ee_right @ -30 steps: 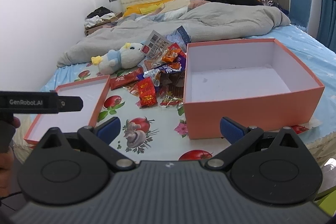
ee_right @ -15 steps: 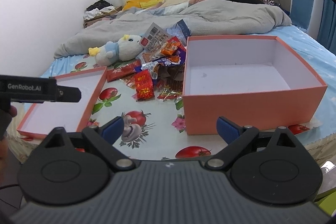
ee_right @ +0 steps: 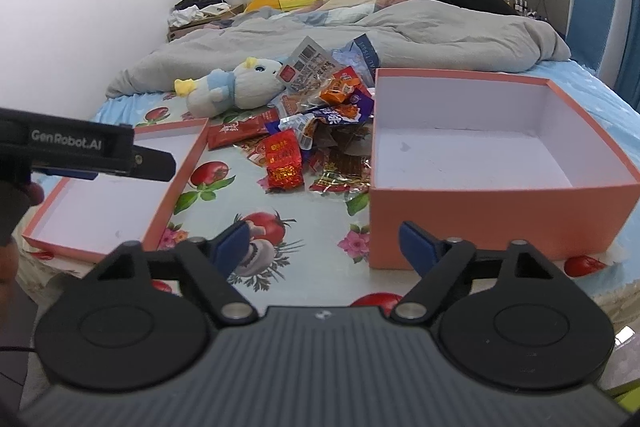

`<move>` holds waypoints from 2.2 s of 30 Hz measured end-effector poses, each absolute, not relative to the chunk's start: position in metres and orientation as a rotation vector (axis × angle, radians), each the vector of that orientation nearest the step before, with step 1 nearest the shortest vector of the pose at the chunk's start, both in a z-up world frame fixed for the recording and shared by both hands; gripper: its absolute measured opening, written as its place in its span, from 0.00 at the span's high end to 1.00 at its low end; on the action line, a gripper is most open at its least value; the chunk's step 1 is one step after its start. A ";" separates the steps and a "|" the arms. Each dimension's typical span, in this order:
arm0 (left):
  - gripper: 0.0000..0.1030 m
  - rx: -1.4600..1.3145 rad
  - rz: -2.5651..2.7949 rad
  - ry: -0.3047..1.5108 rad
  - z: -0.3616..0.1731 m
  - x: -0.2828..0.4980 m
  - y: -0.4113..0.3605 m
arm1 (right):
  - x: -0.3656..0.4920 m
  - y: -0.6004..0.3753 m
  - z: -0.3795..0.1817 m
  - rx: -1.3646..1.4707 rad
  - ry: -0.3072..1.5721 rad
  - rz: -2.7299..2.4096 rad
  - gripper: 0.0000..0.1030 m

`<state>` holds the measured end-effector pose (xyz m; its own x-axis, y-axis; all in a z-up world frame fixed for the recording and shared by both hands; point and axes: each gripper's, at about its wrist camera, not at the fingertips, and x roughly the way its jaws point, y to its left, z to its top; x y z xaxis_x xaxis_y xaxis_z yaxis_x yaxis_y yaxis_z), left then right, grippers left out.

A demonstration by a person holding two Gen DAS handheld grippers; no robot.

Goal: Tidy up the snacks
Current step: 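Reach the left tool to the red tea packet while the right tool reaches the chocolate-stick packet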

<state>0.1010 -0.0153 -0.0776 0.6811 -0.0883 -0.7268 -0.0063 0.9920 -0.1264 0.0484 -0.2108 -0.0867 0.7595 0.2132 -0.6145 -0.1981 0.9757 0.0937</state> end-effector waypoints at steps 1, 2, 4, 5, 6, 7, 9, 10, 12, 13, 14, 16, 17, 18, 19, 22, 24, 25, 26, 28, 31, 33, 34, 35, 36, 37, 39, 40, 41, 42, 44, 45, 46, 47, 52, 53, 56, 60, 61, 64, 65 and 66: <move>0.00 -0.124 -0.041 0.821 -0.079 0.104 -0.014 | 0.051 -0.208 -0.088 0.021 0.672 0.230 0.25; 0.00 -0.128 -0.039 0.822 -0.081 0.108 -0.012 | 0.052 -0.206 -0.089 0.020 0.669 0.235 0.25; 0.00 -0.135 -0.039 0.827 -0.084 0.115 -0.008 | 0.055 -0.199 -0.092 -0.002 0.660 0.250 0.25; 0.00 -0.138 -0.042 0.829 -0.086 0.120 -0.006 | 0.055 -0.196 -0.093 -0.017 0.657 0.258 0.25; 0.00 -0.139 -0.048 0.832 -0.088 0.123 -0.005 | 0.057 -0.192 -0.094 -0.036 0.652 0.274 0.24; 0.00 -0.139 -0.056 0.837 -0.091 0.128 -0.004 | 0.058 -0.188 -0.095 -0.054 0.645 0.287 0.24; 0.00 -0.141 -0.068 0.849 -0.097 0.137 -0.001 | 0.063 -0.178 -0.099 -0.115 0.639 0.284 0.24; 0.00 -0.147 -0.075 0.858 -0.100 0.143 0.000 | 0.066 -0.174 -0.102 -0.141 0.643 0.274 0.24; 0.00 -0.166 -0.098 0.870 -0.107 0.154 0.003 | 0.074 -0.168 -0.106 -0.161 0.648 0.301 0.24; 0.00 -0.179 -0.108 0.878 -0.111 0.161 0.006 | 0.079 -0.164 -0.108 -0.171 0.649 0.316 0.24; 0.00 -0.193 -0.117 0.882 -0.115 0.165 0.008 | 0.083 -0.161 -0.111 -0.183 0.648 0.316 0.24; 0.00 -0.219 -0.133 0.890 -0.123 0.179 0.013 | 0.091 -0.154 -0.118 -0.220 0.650 0.307 0.25; 0.00 -0.224 -0.136 0.894 -0.126 0.185 0.015 | 0.096 -0.151 -0.122 -0.235 0.656 0.309 0.25; 0.01 -0.227 -0.138 0.900 -0.130 0.190 0.016 | 0.102 -0.148 -0.127 -0.246 0.663 0.312 0.25; 0.01 -0.227 -0.141 0.904 -0.134 0.196 0.018 | 0.106 -0.146 -0.131 -0.253 0.670 0.312 0.25; 0.01 -0.233 -0.154 0.919 -0.146 0.209 0.021 | 0.121 -0.140 -0.144 -0.284 0.691 0.305 0.26; 0.01 -0.248 -0.169 0.930 -0.156 0.219 0.023 | 0.130 -0.136 -0.153 -0.311 0.699 0.304 0.28; 0.02 -0.261 -0.172 0.937 -0.161 0.224 0.025 | 0.134 -0.133 -0.157 -0.341 0.700 0.305 0.28; 0.03 -0.276 -0.176 0.942 -0.165 0.228 0.026 | 0.136 -0.130 -0.160 -0.380 0.693 0.309 0.28; 0.06 -0.307 -0.196 0.950 -0.172 0.237 0.029 | 0.144 -0.123 -0.167 -0.452 0.680 0.305 0.28; 0.09 -0.322 -0.210 0.954 -0.179 0.249 0.028 | 0.158 -0.121 -0.175 -0.458 0.693 0.298 0.28; 0.12 -0.339 -0.221 0.960 -0.185 0.258 0.028 | 0.168 -0.120 -0.181 -0.455 0.708 0.286 0.28; 0.14 -0.353 -0.226 0.963 -0.188 0.264 0.028 | 0.173 -0.120 -0.184 -0.451 0.714 0.281 0.28; 0.14 -0.367 -0.232 0.964 -0.190 0.268 0.029 | 0.177 -0.119 -0.186 -0.439 0.716 0.277 0.28; 0.14 -0.382 -0.240 0.965 -0.193 0.273 0.029 | 0.181 -0.118 -0.187 -0.441 0.717 0.271 0.28; 0.15 -0.394 -0.243 0.968 -0.195 0.278 0.030 | 0.186 -0.118 -0.189 -0.444 0.718 0.264 0.28; 0.19 -0.410 -0.256 0.965 -0.199 0.287 0.031 | 0.194 -0.116 -0.193 -0.447 0.719 0.256 0.28; 0.20 -0.414 -0.260 0.964 -0.200 0.291 0.031 | 0.199 -0.116 -0.194 -0.446 0.722 0.249 0.28; 0.21 -0.418 -0.267 0.963 -0.202 0.295 0.031 | 0.202 -0.116 -0.195 -0.446 0.723 0.242 0.28; 0.23 -0.427 -0.276 0.967 -0.204 0.300 0.032 | 0.206 -0.116 -0.196 -0.445 0.723 0.237 0.28; 0.27 -0.453 -0.297 0.979 -0.209 0.309 0.033 | 0.213 -0.114 -0.198 -0.443 0.723 0.232 0.28; 0.28 -0.459 -0.303 0.983 -0.211 0.312 0.034 | 0.216 -0.112 -0.199 -0.442 0.724 0.227 0.28; 0.29 -0.460 -0.308 0.985 -0.213 0.316 0.034 | 0.219 -0.112 -0.199 -0.439 0.725 0.222 0.28; 0.29 -0.456 -0.311 0.986 -0.214 0.319 0.034 | 0.222 -0.112 -0.200 -0.435 0.727 0.218 0.28; 0.29 -0.425 -0.339 0.998 -0.221 0.336 0.031 | 0.239 -0.112 -0.208 -0.406 0.754 0.205 0.28; 0.29 -0.414 -0.341 1.001 -0.222 0.341 0.029 | 0.242 -0.112 -0.209 -0.397 0.759 0.206 0.28; 0.29 -0.395 -0.349 1.013 -0.228 0.349 0.025 | 0.250 -0.114 -0.214 -0.341 0.786 0.211 0.27; 0.28 -0.364 -0.356 1.024 -0.234 0.357 0.019 | 0.267 -0.130 -0.216 -0.145 0.856 0.230 0.27; 0.28 -0.363 -0.376 1.024 -0.235 0.358 0.018 | 0.270 -0.135 -0.217 -0.087 0.877 0.240 0.25; 0.27 -0.349 -0.404 1.024 -0.238 0.361 0.012 | 0.271 -0.137 -0.218 -0.068 0.887 0.262 0.24; 0.27 -0.340 -0.401 1.031 -0.240 0.362 0.010 | 0.270 -0.137 -0.218 -0.060 0.889 0.272 0.23; 0.27 -0.329 -0.398 1.039 -0.242 0.364 0.008 | 0.268 -0.136 -0.218 -0.057 0.892 0.284 0.23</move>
<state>0.3639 0.0078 -0.2417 0.4471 -0.4675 -0.7626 0.1620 0.8808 -0.4449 0.2685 -0.1360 -0.2182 0.5931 0.2210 -0.7742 -0.2679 0.9610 0.0691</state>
